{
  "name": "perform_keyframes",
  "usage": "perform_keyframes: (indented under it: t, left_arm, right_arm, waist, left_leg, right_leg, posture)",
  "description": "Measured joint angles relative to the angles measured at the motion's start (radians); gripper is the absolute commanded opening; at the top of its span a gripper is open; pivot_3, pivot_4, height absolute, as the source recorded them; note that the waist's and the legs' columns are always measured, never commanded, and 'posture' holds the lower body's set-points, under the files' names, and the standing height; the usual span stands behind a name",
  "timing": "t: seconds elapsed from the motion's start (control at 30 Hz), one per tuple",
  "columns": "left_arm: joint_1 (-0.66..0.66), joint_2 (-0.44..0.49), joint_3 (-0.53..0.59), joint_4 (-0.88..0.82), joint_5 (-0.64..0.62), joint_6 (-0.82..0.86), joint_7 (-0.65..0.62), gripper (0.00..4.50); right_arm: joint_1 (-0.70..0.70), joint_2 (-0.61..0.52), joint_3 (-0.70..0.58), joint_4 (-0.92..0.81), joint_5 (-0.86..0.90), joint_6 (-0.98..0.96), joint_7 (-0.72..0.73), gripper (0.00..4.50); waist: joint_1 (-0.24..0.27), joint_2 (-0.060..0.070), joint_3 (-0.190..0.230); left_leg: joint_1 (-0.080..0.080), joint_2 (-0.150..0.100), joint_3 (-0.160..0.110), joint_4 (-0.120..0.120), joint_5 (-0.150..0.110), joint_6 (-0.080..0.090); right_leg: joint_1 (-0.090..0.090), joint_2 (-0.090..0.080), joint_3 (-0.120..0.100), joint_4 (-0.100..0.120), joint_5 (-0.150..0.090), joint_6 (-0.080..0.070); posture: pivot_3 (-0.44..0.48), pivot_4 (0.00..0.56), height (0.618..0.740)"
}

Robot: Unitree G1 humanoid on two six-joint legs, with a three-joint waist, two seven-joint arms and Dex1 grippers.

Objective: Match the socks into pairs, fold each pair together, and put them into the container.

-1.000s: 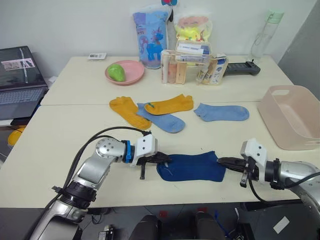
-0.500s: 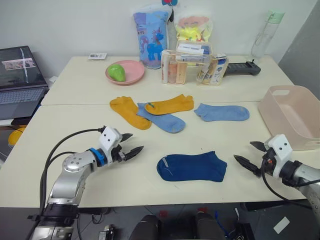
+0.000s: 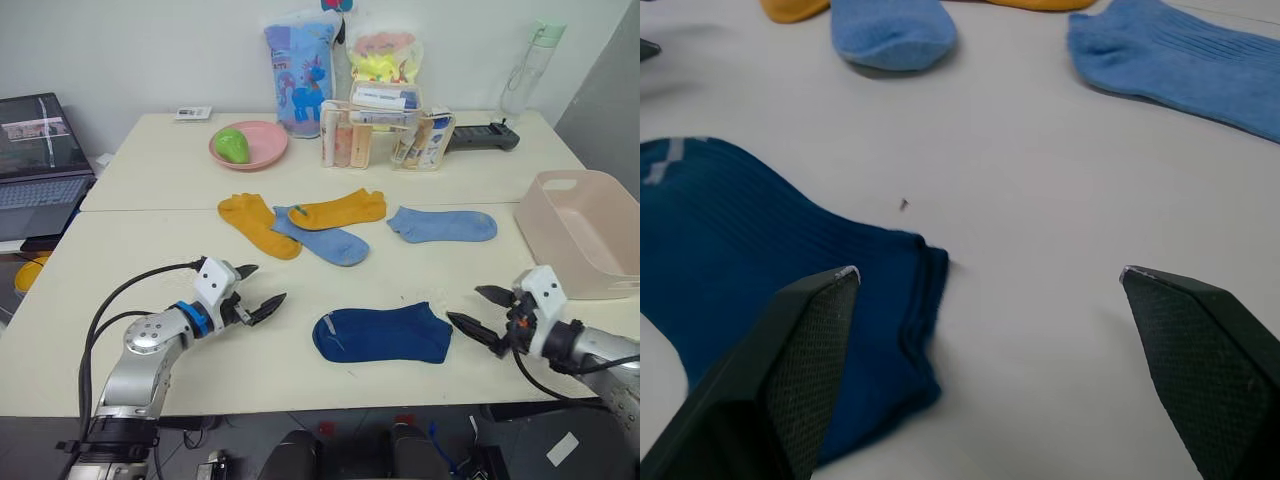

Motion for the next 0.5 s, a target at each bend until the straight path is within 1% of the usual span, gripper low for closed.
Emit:
perform_keyframes:
  t: [0.1,0.2,0.33,0.43,0.47,0.5]
  left_arm:
    - [0.018,0.016,-0.02,-0.082,-0.034,0.002,-0.061,4.47]
    - [0.029,0.047,-0.023,-0.137,-0.06,0.027,-0.093,4.47]
    - [0.025,0.056,-0.023,-0.157,-0.066,0.049,-0.097,4.47]
    - [0.023,0.055,-0.023,-0.157,-0.066,0.055,-0.09,4.5]
    - [0.022,0.051,-0.023,-0.157,-0.062,0.055,-0.082,4.5]
    - [0.022,0.047,-0.025,-0.157,-0.059,0.053,-0.077,4.5]
  right_arm:
    - [0.007,-0.027,0.062,-0.018,-0.025,0.026,-0.004,4.5]
    - [0.027,-0.041,0.092,-0.009,-0.065,0.022,-0.004,4.5]
    - [0.031,-0.043,0.127,0.005,-0.084,0.01,0.002,4.5]
    - [0.037,-0.04,0.148,0.005,-0.102,-0.008,0.003,3.96]
    - [0.037,-0.03,0.15,0.005,-0.104,-0.01,0.0,3.65]
    - [0.037,-0.023,0.156,0.005,-0.105,-0.013,-0.001,3.25]
  waist:
    - [0.002,0.0,0.0]
    - [0.001,0.0,0.0]
    - [0.0,0.0,0.0]
    - [0.0,0.0,0.0]
    - [0.0,0.0,0.0]
    - [0.0,0.0,0.0]
  left_leg:
    - [0.0,0.0,0.0,0.0,0.0,0.0]
    - [0.0,0.0,0.0,0.0,0.0,0.0]
    - [0.0,0.0,0.0,0.0,0.0,0.0]
    - [0.0,0.0,0.001,0.0,0.0,0.0]
    - [0.0,0.0,0.0,0.0,0.0,0.0]
    - [0.0,0.0,0.0,0.0,0.0,0.0]
  right_leg:
    - [0.0,0.0,0.0,0.0,0.0,0.0]
    - [0.0,0.0,0.0,0.0,0.0,0.0]
    - [0.0,0.0,0.0,0.0,0.0,0.0]
    - [0.0,0.0,0.0,0.0,0.0,0.0]
    - [0.0,0.0,0.0,0.0,0.0,0.0]
    - [0.0,0.0,0.0,0.0,0.0,0.0]
  posture:
    - [0.0,0.15,0.74]
    - [0.0,0.15,0.74]
    - [0.0,0.15,0.74]
    - [0.0,0.15,0.74]
    - [0.0,0.15,0.74]
    - [0.0,0.15,0.74]
